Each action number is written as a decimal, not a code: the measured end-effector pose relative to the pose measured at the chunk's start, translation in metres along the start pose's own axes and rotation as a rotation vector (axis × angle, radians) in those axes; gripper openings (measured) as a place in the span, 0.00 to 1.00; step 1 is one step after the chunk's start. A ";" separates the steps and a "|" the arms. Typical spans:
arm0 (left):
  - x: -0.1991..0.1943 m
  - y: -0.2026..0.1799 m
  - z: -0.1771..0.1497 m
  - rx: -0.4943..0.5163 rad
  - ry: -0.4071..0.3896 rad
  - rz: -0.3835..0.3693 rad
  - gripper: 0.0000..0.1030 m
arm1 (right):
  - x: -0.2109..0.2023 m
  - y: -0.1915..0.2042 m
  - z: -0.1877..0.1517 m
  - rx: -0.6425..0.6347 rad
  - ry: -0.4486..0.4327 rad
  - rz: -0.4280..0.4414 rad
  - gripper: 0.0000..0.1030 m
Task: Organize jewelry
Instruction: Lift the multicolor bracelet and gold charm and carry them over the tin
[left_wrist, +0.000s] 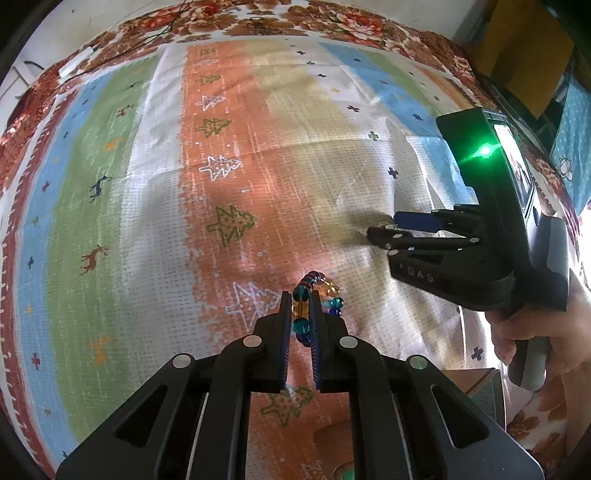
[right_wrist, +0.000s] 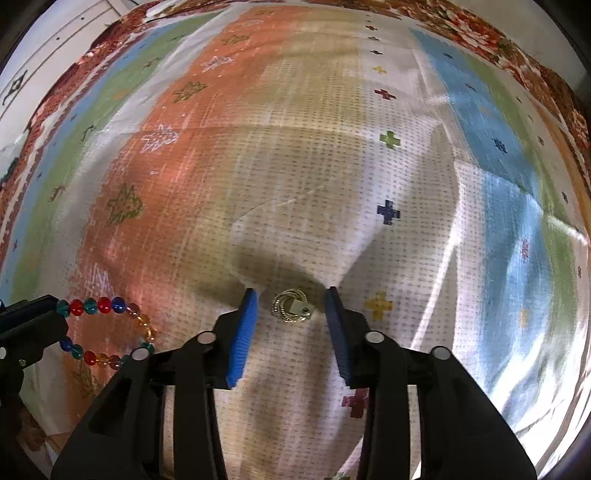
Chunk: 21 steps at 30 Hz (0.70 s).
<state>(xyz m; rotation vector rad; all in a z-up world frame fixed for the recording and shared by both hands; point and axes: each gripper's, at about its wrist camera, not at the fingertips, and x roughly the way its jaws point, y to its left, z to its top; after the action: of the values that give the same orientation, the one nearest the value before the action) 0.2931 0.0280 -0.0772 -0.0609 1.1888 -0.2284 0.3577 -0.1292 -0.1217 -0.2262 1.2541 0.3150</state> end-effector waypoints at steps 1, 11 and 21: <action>0.000 0.000 0.000 0.000 0.001 0.000 0.09 | 0.000 -0.002 0.001 0.000 0.000 -0.006 0.27; -0.001 0.001 0.000 0.001 -0.004 -0.005 0.09 | -0.004 -0.006 -0.005 -0.001 -0.001 -0.001 0.18; -0.011 -0.001 0.000 -0.009 -0.024 -0.010 0.09 | -0.021 -0.002 -0.006 -0.006 -0.025 0.011 0.16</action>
<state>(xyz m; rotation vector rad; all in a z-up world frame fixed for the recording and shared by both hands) 0.2890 0.0293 -0.0669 -0.0777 1.1655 -0.2305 0.3469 -0.1355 -0.1037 -0.2196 1.2300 0.3305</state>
